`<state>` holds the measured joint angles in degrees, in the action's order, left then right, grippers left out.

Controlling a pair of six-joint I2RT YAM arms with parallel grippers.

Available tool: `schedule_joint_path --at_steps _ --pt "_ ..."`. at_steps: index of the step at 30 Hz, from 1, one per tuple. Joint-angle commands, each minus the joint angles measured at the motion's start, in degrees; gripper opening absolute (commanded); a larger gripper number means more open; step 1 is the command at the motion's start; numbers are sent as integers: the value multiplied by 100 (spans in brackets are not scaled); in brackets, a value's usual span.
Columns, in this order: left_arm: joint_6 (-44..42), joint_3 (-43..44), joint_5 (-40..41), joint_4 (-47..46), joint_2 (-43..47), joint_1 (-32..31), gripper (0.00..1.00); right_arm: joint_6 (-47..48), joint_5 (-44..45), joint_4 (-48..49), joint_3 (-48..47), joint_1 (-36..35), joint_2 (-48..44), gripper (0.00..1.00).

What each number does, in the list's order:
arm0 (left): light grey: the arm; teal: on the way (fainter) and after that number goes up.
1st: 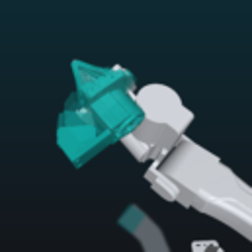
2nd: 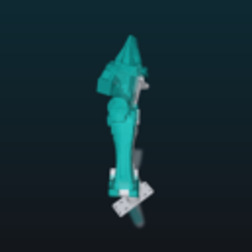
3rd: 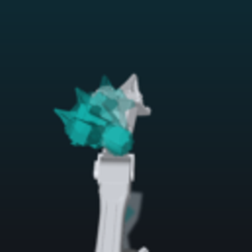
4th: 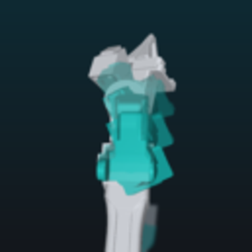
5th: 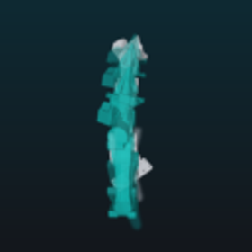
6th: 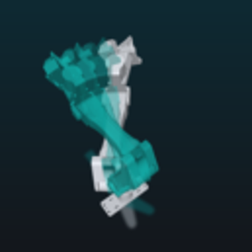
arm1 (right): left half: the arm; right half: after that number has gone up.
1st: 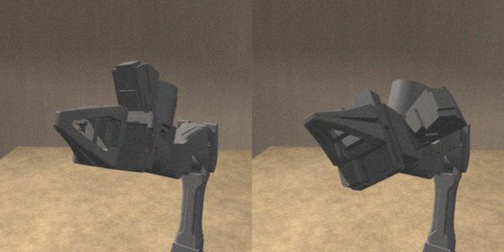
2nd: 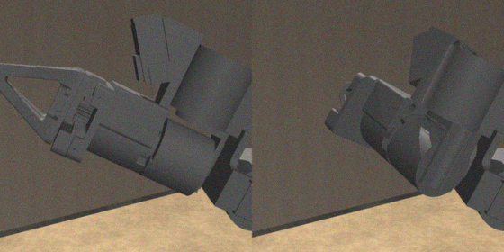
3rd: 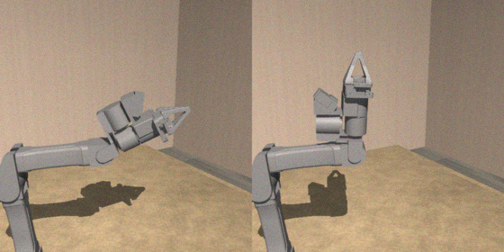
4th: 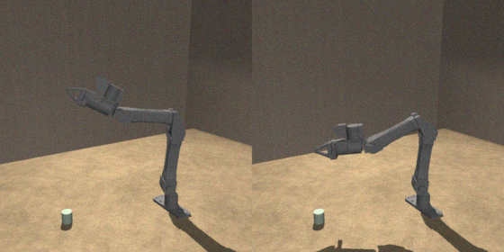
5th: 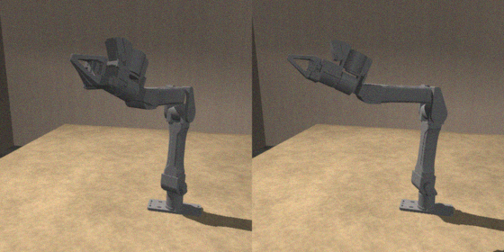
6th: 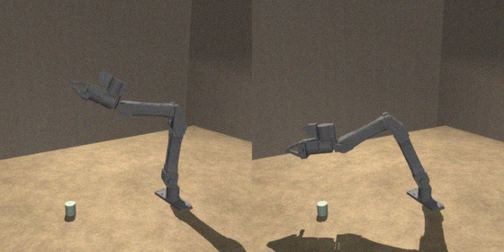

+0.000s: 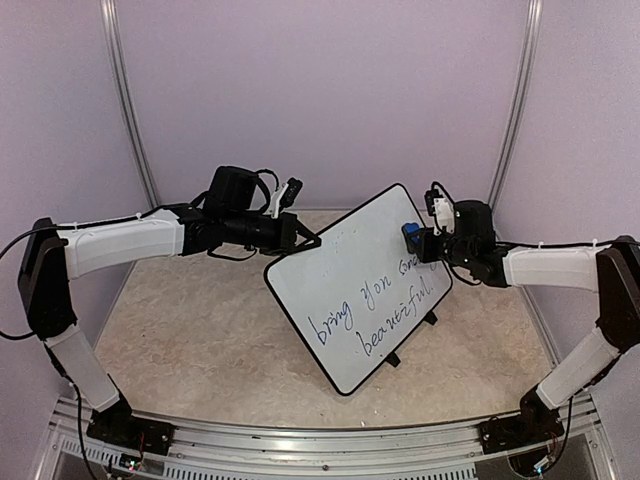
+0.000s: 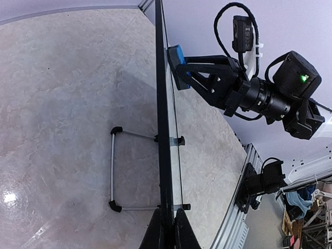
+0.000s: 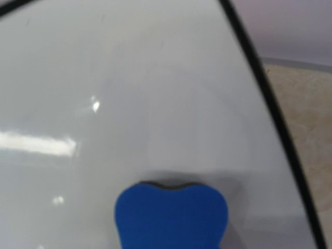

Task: Erase the whiteboard
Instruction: Erase the whiteboard at the center of the board.

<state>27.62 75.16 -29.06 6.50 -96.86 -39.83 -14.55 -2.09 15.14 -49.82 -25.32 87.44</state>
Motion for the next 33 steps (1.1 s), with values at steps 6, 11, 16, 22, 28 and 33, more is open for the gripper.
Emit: schedule_joint_path --at_steps 6,11,16,22,28,33 --pt "-590 17 -832 -237 202 -288 0 -89 44 -397 885 -316 -210 26" --pt "-591 12 -800 -228 194 -305 0 -83 -66 -422 852 -316 -342 26" --pt "-608 17 -777 -213 217 -306 0 -144 -69 -480 1051 -357 -483 26" --pt "-604 18 -805 -211 224 -306 0 -205 -154 -363 1465 -453 -817 26" --pt "-591 17 -796 -220 189 -306 0 -143 -214 -120 1702 -544 -1285 26" --pt "-573 17 -811 -233 159 -306 0 4 269 -445 1362 -544 -1216 26"
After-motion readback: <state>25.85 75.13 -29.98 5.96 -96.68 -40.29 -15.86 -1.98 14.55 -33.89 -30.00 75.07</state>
